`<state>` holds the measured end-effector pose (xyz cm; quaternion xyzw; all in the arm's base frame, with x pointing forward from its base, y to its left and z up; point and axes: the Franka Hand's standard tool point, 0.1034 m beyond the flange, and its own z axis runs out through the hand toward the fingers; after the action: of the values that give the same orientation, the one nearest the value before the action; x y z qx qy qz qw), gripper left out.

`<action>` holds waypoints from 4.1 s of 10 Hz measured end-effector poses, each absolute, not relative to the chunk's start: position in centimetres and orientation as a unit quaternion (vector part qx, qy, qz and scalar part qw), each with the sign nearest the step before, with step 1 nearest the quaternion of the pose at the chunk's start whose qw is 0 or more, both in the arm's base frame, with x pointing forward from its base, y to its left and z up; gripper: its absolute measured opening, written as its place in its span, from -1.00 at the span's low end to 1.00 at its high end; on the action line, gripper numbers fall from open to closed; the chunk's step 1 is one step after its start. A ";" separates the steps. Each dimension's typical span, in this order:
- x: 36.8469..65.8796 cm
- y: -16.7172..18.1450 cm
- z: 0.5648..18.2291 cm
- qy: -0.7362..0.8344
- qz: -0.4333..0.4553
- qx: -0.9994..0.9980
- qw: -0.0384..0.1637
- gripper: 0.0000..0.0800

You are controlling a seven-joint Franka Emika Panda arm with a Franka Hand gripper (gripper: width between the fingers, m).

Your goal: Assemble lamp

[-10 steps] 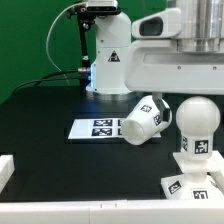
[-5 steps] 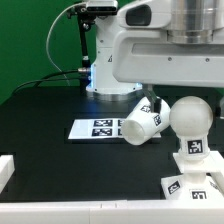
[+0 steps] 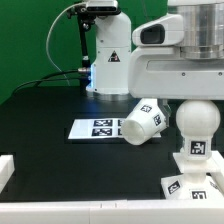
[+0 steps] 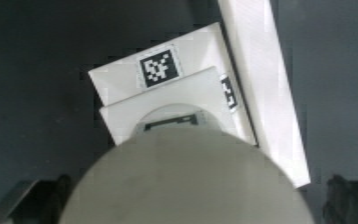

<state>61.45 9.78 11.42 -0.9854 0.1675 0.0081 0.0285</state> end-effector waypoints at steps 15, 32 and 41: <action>62.2 9.3 11.4 0.656 0.031 -0.748 0.092 0.44; 62.9 7.6 12.1 -0.046 -0.037 -0.998 0.028 0.42; 63.4 7.0 13.4 0.016 -0.021 -0.999 0.032 -1.00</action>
Offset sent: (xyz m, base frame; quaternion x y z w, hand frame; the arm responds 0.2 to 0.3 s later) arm 0.0000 0.0000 0.0000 0.0000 0.0000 0.0000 1.0000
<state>63.44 7.00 13.38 -0.9991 0.0158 -0.0213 0.0323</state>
